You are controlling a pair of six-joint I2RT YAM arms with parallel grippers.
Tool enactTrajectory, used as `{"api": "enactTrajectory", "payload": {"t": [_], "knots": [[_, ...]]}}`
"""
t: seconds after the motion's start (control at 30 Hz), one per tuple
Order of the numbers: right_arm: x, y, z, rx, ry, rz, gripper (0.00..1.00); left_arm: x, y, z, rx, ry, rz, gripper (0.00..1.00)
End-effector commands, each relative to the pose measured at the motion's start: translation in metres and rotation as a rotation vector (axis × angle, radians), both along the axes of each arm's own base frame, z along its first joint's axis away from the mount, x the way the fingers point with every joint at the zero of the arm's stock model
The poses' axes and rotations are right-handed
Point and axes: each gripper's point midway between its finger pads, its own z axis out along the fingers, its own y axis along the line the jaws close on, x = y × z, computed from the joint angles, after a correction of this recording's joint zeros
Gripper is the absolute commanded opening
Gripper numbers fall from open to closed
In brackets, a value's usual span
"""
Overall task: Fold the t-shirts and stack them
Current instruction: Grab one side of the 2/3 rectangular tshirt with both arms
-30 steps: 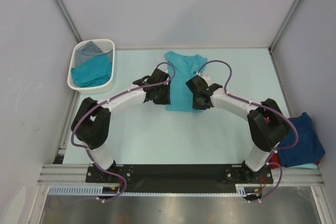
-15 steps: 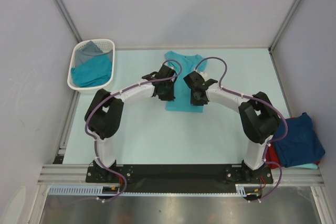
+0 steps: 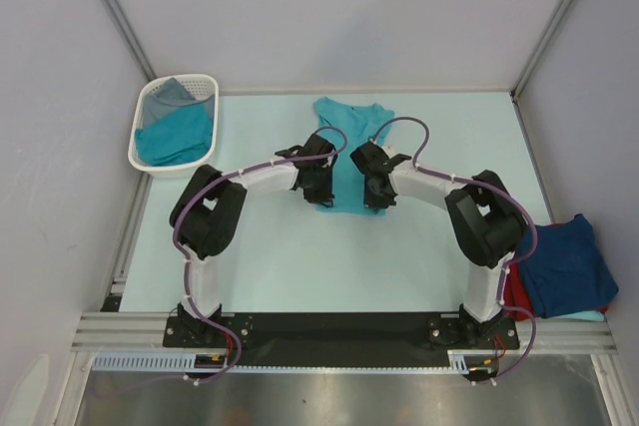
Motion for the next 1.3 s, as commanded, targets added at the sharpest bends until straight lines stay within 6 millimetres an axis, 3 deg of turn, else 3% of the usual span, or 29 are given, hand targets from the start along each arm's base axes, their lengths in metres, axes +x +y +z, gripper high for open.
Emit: {"api": "enactTrajectory", "payload": {"t": [0.0, 0.13, 0.2, 0.27, 0.3, 0.33, 0.37, 0.47, 0.57, 0.63, 0.87, 0.97, 1.27], "knots": [[-0.014, -0.002, -0.019, 0.014, 0.097, -0.012, 0.0, -0.017, -0.004, -0.017, -0.02, 0.069, -0.015, 0.16], [-0.02, -0.005, -0.027, 0.005, 0.131, -0.015, 0.0, -0.023, -0.002, -0.026, -0.011, 0.101, -0.023, 0.15], [-0.017, -0.008, -0.016, -0.006, 0.091, -0.022, 0.0, -0.021, 0.002, -0.023, 0.005, 0.082, -0.01, 0.14], [-0.012, -0.008, 0.0, -0.016, 0.019, -0.017, 0.02, -0.014, 0.004, -0.001, -0.004, 0.018, 0.001, 0.14], [-0.003, -0.011, 0.027, -0.019, -0.075, -0.032, 0.09, -0.008, 0.009, 0.008, 0.012, -0.025, 0.019, 0.15], [0.0, -0.006, 0.041, -0.01, -0.12, -0.021, 0.15, -0.002, 0.009, 0.035, -0.009, -0.088, 0.024, 0.17], [0.003, -0.005, 0.057, 0.004, -0.162, -0.021, 0.3, 0.002, 0.012, 0.048, -0.01, -0.127, 0.034, 0.18], [0.012, -0.006, 0.1, 0.038, -0.255, -0.035, 0.5, 0.015, 0.019, 0.1, -0.024, -0.262, 0.068, 0.29], [0.009, -0.008, 0.112, 0.029, -0.262, -0.037, 0.53, 0.018, 0.021, 0.124, -0.039, -0.317, 0.062, 0.35], [0.003, -0.008, 0.108, 0.023, -0.247, -0.03, 0.52, 0.014, 0.02, 0.123, -0.037, -0.299, 0.049, 0.35], [-0.021, -0.017, 0.066, -0.006, -0.169, -0.041, 0.49, -0.009, 0.031, 0.07, 0.01, -0.195, 0.045, 0.32], [-0.027, -0.022, 0.051, -0.029, -0.146, -0.043, 0.49, -0.013, 0.036, 0.057, 0.03, -0.181, 0.041, 0.32], [-0.017, -0.02, 0.039, -0.041, -0.133, -0.046, 0.48, -0.007, 0.041, 0.045, 0.056, -0.169, 0.042, 0.31]]}}
